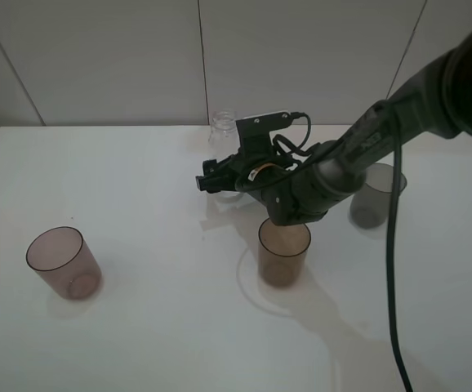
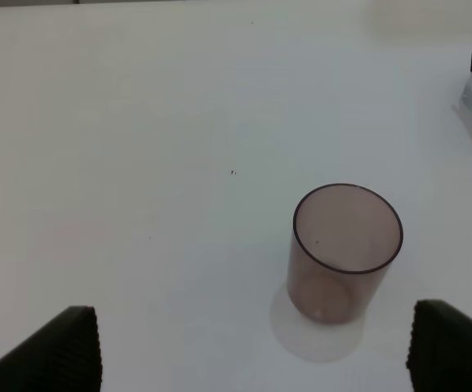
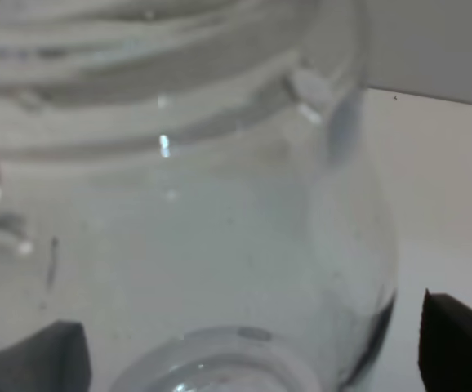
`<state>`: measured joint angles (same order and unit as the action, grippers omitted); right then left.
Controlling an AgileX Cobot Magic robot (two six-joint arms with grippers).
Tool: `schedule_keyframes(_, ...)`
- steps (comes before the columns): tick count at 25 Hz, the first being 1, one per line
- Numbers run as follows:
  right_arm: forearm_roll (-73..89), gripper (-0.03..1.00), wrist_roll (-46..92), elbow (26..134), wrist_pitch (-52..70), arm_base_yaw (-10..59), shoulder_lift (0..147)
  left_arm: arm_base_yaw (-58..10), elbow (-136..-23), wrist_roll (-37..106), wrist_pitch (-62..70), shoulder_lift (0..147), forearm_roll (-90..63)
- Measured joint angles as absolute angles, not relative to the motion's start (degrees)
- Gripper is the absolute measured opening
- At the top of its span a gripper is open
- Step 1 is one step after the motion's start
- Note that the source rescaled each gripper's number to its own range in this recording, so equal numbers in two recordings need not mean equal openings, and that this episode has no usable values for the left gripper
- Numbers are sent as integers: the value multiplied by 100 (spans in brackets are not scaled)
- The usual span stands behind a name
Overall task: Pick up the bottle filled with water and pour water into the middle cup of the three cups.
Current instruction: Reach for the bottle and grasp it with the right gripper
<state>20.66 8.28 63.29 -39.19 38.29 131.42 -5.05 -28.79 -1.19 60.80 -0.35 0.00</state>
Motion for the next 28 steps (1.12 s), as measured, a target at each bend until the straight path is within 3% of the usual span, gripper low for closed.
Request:
schedule_keyframes(18,2039,85,828,6489,-3876,3799,13147,-505,-2879,-119,6080,-35,0)
schedule_keyframes(19,2039,81,828,6489,-3849,3799,13147,-505,-2879,-119,6080,-35,0)
schedule_keyframes(20,2035,71,828,6489,-3819,3799,13147,-505,-2879,-119,6080,-35,0)
schedule_keyframes(21,2018,52,828,6489,-3790,3799,13147,-505,-2879,-119,6080,-35,0)
schedule_keyframes(22,2000,19,828,6489,-3765,3799,13147,-505,-2879,-119,6080,-35,0)
schedule_keyframes(23,1992,0,828,6489,-3765,3799,13147,-505,-2879,-119,6080,-35,0)
schedule_keyframes(28,1985,1,924,6515,-3681,3799,13147,-505,-2879,-119,6080,-35,0)
